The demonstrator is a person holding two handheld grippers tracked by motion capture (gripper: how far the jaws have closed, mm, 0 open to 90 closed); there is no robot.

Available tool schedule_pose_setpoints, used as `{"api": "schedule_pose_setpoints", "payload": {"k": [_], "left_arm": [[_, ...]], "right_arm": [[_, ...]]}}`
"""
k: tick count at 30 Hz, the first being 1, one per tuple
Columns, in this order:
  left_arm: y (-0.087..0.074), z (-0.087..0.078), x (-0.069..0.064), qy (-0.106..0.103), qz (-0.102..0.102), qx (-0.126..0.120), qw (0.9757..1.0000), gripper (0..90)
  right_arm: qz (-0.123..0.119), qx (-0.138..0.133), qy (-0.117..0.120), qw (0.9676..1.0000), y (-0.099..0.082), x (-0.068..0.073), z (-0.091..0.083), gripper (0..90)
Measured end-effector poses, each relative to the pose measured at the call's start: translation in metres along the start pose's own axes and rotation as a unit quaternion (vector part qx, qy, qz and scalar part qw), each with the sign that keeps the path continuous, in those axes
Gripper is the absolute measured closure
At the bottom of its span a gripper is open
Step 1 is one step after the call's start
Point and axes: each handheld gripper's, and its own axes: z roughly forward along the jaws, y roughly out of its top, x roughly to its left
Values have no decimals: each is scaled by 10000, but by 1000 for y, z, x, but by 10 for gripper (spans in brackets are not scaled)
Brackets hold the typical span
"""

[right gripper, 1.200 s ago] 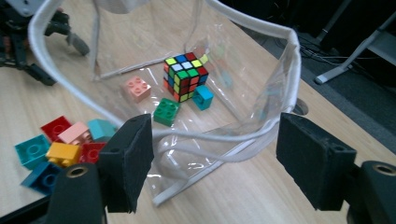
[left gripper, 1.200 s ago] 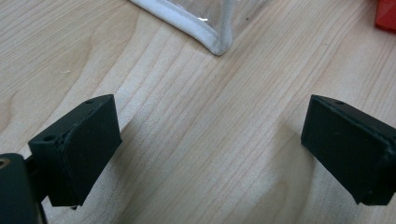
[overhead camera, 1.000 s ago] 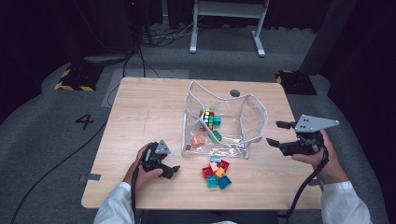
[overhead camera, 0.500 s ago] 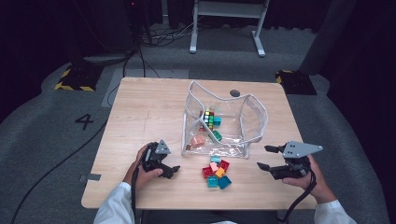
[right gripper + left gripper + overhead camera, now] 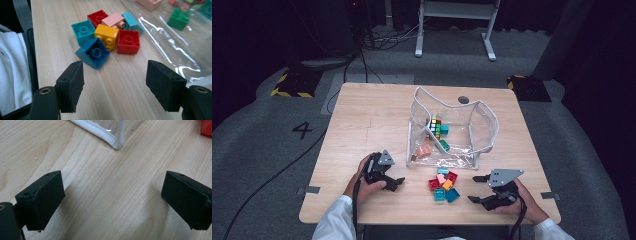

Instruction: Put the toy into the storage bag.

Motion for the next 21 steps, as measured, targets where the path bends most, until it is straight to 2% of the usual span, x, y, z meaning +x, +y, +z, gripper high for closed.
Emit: {"api": "schedule_pose_setpoints", "payload": {"k": [4, 6, 11, 12, 15, 16, 17, 19, 21], "left_arm": [[0, 0, 0, -6, 7, -7, 10000, 47], [0, 0, 0, -5, 7, -7, 10000, 47], [0, 0, 0, 0, -1, 3, 10000, 47], [0, 0, 0, 0, -2, 1, 10000, 47], [0, 0, 0, -6, -4, -1, 10000, 47], [0, 0, 0, -1, -3, 2, 10000, 47], [0, 0, 0, -6, 0, -1, 10000, 47], [0, 0, 0, 0, -7, 7, 10000, 47], [0, 0, 0, -2, -7, 5, 10000, 47]], "right_arm": [[-36, -56, 148, 9999, -2, 5, 14, 310], [83, -113, 288, 9995, -4, 6, 20, 310], [-2, 40, 303, 9995, -5, 10, 37, 303], [-49, 35, 265, 9996, -5, 10, 39, 303], [-86, 3, 360, 9993, -4, 11, 47, 303], [-174, -1, 334, 9993, -4, 10, 49, 303], [-133, -17, 402, 9991, -3, 11, 50, 303], [-221, -30, 336, 9992, -2, 11, 53, 304], [-194, 17, 373, 9991, 0, 12, 56, 304]]}}
